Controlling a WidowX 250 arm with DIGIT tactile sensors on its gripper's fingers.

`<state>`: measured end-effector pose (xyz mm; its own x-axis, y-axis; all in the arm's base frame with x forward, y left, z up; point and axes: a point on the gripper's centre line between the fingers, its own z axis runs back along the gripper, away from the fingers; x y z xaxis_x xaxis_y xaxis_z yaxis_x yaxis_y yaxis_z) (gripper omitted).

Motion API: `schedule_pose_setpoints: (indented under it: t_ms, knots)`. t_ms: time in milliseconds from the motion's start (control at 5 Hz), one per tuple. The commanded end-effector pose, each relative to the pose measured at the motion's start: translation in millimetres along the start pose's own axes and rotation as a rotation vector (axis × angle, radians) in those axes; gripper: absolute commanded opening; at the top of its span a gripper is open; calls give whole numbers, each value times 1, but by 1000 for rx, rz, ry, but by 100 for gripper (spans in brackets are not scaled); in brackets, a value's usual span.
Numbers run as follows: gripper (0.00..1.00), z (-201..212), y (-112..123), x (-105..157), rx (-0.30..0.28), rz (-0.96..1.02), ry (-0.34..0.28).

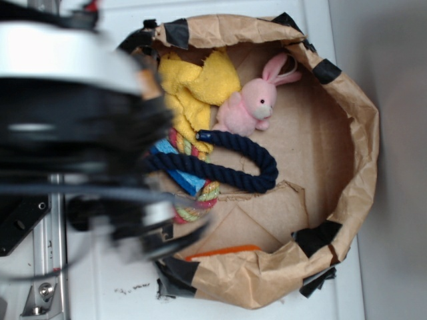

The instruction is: Grab the blue rope.

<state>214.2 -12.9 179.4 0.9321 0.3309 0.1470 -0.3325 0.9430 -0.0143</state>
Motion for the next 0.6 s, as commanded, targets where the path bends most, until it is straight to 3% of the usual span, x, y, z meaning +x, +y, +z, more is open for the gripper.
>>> schedule_pose_setpoints:
  t_ms: [0, 200, 400]
  knots:
    - [100, -66, -16, 18, 40, 201, -28]
    - [100, -95, -28, 25, 16, 149, -49]
    - [100, -123, -43, 39, -136, -82, -63]
